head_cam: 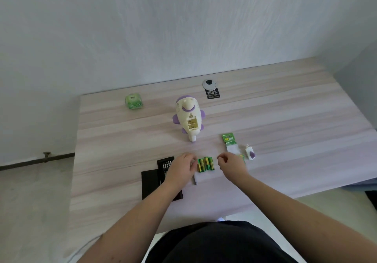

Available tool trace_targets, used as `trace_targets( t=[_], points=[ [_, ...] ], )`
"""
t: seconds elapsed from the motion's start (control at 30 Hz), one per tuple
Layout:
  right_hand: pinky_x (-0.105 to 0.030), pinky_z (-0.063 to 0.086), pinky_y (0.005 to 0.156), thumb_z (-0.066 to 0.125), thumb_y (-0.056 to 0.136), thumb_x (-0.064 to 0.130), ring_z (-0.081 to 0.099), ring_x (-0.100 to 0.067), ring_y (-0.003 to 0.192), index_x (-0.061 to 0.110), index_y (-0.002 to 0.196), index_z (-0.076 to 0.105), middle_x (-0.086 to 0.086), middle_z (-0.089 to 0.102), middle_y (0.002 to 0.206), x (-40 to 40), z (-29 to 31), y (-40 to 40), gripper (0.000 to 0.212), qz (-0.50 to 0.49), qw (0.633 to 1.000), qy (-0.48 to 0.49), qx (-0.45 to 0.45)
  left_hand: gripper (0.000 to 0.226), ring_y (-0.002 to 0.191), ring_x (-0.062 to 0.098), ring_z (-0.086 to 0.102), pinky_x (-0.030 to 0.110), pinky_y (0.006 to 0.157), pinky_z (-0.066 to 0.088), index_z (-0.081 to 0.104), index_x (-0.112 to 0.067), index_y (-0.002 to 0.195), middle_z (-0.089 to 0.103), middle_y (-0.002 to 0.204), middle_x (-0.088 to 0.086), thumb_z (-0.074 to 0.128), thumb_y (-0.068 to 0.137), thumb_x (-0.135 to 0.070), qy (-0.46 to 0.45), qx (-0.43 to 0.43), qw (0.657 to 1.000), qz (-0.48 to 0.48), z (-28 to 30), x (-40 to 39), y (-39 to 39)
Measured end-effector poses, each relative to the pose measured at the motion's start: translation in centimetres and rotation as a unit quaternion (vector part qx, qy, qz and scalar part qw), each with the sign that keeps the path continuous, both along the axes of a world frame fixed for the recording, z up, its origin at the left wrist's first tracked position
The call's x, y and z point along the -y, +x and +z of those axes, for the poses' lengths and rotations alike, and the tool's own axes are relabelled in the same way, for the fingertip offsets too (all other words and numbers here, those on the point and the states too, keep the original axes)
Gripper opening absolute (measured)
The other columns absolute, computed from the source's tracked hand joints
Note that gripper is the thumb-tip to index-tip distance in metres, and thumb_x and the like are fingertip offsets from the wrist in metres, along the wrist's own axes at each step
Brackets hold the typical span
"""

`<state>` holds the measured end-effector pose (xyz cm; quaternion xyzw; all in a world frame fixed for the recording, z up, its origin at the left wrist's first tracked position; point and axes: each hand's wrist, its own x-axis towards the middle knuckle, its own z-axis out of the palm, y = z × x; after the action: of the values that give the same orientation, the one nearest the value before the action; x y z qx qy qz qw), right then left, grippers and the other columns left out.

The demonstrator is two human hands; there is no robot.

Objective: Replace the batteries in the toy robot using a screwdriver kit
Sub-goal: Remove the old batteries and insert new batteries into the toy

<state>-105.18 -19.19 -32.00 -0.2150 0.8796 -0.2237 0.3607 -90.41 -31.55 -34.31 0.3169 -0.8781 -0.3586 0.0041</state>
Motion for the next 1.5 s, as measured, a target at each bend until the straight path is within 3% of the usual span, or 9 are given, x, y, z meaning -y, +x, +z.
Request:
trace_targets(
  t=[0.13, 0.4, 0.5, 0.57, 0.67, 0.83, 1.17, 1.37, 1.5],
  points=[
    [-0.03, 0.051, 0.074, 0.046, 0.093, 0.026, 0.065, -0.017, 0.086, 0.023, 0.104, 0.065, 0.002, 0.069, 0.093, 0.0, 1.1, -0.9, 0.023, -0.025, 1.0, -0.008, 0.001, 0.023, 0.076, 0.014, 0.06, 0.035, 0.07, 0.051, 0.064, -0.016, 0.093, 0.067, 0.085, -0.002, 0.048, 0.098, -0.032, 0.001, -0.023, 0.999, 0.024, 0.6, 1.0, -0.1],
    [-0.018, 0.036, 0.052, 0.048, 0.094, 0.024, 0.061, -0.016, 0.087, 0.026, 0.1, 0.068, -0.001, 0.067, 0.092, -2.9, 1.9, -1.9, 0.022, -0.076, 0.996, 0.014, -0.036, 0.024, 0.063, 0.015, 0.051, 0.032, 0.057, 0.039, 0.052, -0.021, 0.073, 0.053, 0.065, -0.005, 0.049, 0.096, -0.026, -0.005, -0.041, 0.999, 0.035, 1.1, 2.4, -0.2],
    [-0.024, 0.042, 0.059, 0.048, 0.093, 0.025, 0.064, -0.019, 0.09, 0.023, 0.101, 0.069, -0.005, 0.068, 0.105, -4.1, 1.4, -1.6, 0.022, -0.087, 0.995, 0.016, -0.04, 0.019, 0.066, 0.013, 0.052, 0.028, 0.057, 0.038, 0.056, -0.019, 0.08, 0.053, 0.07, -0.006, 0.05, 0.096, -0.027, 0.01, -0.03, 0.999, 0.022, 0.7, 2.4, 0.1],
    [-0.028, 0.046, 0.067, 0.048, 0.093, 0.023, 0.063, -0.022, 0.099, 0.022, 0.102, 0.069, -0.004, 0.07, 0.1, -4.5, 1.1, -1.1, 0.023, -0.081, 0.996, 0.022, -0.043, 0.011, 0.07, 0.01, 0.052, 0.024, 0.06, 0.038, 0.058, -0.018, 0.089, 0.055, 0.078, -0.008, 0.053, 0.095, -0.026, 0.009, -0.018, 1.0, 0.008, 0.2, 2.4, 0.2],
    [-0.031, 0.054, 0.073, 0.047, 0.094, 0.022, 0.067, -0.014, 0.082, 0.023, 0.108, 0.066, 0.002, 0.07, 0.09, -4.3, 0.6, -0.1, 0.023, -0.063, 0.998, 0.017, -0.014, 0.01, 0.072, 0.006, 0.051, 0.019, 0.064, 0.037, 0.061, -0.017, 0.098, 0.058, 0.087, -0.007, 0.057, 0.093, -0.024, 0.017, -0.016, 1.0, -0.011, -0.7, 2.1, 0.2],
    [-0.035, 0.056, 0.076, 0.041, 0.097, 0.016, 0.068, -0.012, 0.077, 0.02, 0.136, 0.048, 0.003, 0.057, 0.128, -2.1, -0.7, 0.9, 0.04, 0.01, 0.999, 0.013, 0.033, 0.018, 0.073, 0.009, 0.052, 0.026, 0.069, 0.045, 0.063, -0.017, 0.105, 0.057, 0.088, -0.005, 0.064, 0.088, -0.022, 0.034, 0.005, 0.998, -0.049, -0.9, 1.2, -0.3],
    [-0.035, 0.051, 0.09, 0.046, 0.097, 0.018, 0.064, -0.022, 0.099, 0.019, 0.138, 0.045, -0.004, 0.055, 0.131, -1.7, -2.3, -0.5, 0.042, 0.111, 0.993, 0.003, 0.038, 0.025, 0.087, 0.006, 0.051, 0.018, 0.073, 0.038, 0.06, -0.017, 0.117, 0.052, 0.101, -0.008, 0.058, 0.093, -0.025, 0.019, 0.069, 0.996, 0.05, -0.8, -1.0, -0.9],
    [-0.031, 0.05, 0.086, 0.042, 0.097, 0.019, 0.064, -0.019, 0.101, 0.021, 0.135, 0.047, 0.001, 0.054, 0.132, -2.7, -2.0, -2.2, 0.039, 0.136, 0.989, -0.019, 0.054, 0.023, 0.091, 0.012, 0.054, 0.023, 0.079, 0.044, 0.062, -0.014, 0.114, 0.057, 0.104, -0.002, 0.058, 0.092, -0.02, 0.003, 0.061, 0.994, 0.088, -0.8, -2.2, -2.0],
    [-0.022, 0.052, 0.062, 0.042, 0.097, 0.016, 0.067, -0.011, 0.074, 0.025, 0.119, 0.057, 0.011, 0.063, 0.106, -3.6, -0.7, -4.0, 0.028, 0.058, 0.989, -0.116, 0.073, 0.023, 0.09, 0.016, 0.055, 0.028, 0.08, 0.046, 0.064, -0.013, 0.113, 0.059, 0.104, 0.001, 0.059, 0.09, -0.015, -0.006, 0.049, 0.994, 0.102, -0.6, -2.8, -3.0]
  ],
)
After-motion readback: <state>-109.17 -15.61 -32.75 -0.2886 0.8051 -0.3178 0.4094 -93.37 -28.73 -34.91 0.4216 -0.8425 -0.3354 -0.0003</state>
